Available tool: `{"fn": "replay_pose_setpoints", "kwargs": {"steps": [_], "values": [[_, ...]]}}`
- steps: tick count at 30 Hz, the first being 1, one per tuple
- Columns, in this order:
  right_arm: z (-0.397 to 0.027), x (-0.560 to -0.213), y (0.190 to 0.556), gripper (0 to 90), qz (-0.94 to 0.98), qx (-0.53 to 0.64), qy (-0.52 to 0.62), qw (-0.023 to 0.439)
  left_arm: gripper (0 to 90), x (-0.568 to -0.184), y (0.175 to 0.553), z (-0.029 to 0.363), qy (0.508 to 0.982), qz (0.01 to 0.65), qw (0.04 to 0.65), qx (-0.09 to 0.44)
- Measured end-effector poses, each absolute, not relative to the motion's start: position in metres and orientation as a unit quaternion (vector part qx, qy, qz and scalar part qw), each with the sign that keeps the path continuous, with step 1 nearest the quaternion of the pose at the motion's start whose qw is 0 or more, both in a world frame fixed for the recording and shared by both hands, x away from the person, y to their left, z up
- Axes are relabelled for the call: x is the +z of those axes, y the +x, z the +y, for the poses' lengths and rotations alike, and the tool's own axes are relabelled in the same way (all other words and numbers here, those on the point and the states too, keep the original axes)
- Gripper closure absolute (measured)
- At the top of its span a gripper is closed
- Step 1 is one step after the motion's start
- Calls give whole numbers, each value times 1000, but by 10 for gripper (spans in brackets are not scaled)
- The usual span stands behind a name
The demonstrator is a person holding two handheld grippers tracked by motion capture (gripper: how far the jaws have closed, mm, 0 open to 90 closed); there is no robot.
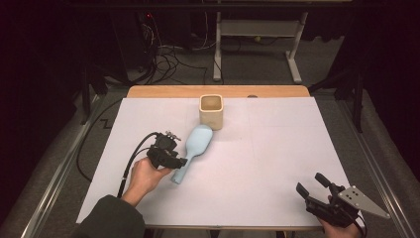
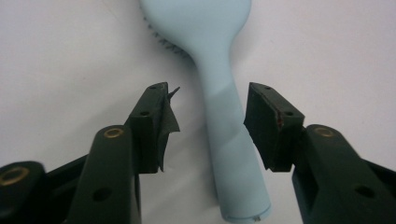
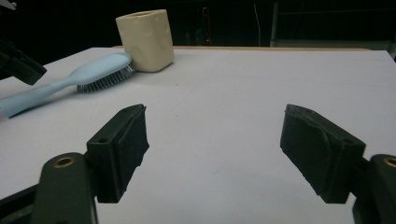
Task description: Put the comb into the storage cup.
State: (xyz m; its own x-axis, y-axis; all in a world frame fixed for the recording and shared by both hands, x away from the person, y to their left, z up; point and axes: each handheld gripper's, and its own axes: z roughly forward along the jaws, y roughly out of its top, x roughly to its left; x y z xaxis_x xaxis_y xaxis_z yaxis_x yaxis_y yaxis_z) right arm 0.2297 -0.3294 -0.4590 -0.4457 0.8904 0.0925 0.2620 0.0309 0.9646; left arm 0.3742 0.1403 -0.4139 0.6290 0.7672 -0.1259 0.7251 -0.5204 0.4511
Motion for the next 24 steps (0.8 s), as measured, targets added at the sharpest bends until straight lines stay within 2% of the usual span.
{"fn": "replay_pose_setpoints", "kwargs": {"steps": [13, 24], "values": [[-329, -459, 230, 241, 657, 540, 438, 290, 451, -427, 392, 113, 875, 434, 210, 44], [-330, -459, 230, 241, 658, 540, 437, 290, 442, -438, 402, 109, 873, 446, 195, 39]]}}
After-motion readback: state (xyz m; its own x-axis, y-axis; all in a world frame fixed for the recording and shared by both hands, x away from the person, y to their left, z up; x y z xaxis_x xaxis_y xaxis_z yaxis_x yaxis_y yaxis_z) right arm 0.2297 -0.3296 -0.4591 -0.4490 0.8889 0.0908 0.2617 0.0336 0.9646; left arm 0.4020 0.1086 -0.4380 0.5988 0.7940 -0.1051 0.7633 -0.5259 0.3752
